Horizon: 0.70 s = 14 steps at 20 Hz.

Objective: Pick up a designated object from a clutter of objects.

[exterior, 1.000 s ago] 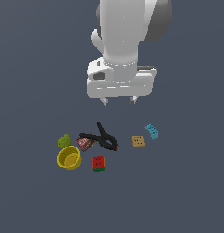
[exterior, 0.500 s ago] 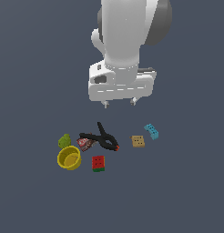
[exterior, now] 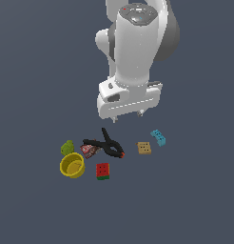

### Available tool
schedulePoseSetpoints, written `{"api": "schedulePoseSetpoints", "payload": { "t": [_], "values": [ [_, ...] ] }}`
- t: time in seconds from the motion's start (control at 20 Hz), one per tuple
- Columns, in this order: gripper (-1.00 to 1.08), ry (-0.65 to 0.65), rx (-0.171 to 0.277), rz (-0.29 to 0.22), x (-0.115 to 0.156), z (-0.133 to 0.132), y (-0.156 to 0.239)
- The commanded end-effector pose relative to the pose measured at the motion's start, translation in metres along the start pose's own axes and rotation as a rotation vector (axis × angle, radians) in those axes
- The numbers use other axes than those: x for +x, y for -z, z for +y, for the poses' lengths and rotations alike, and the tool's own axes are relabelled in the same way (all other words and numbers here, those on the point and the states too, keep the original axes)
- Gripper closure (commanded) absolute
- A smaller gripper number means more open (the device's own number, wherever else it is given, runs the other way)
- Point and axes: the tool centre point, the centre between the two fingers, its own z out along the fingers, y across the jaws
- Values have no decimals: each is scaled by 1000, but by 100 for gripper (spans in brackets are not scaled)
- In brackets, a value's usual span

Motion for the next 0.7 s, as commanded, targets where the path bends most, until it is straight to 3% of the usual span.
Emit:
{"api": "schedulePoseSetpoints", "payload": {
  "t": [0.0, 0.65],
  "values": [
    [-92, 74, -7, -3, 4, -3, -12],
    [-92, 504, -29, -15, 20, -27, -82]
  ]
}}
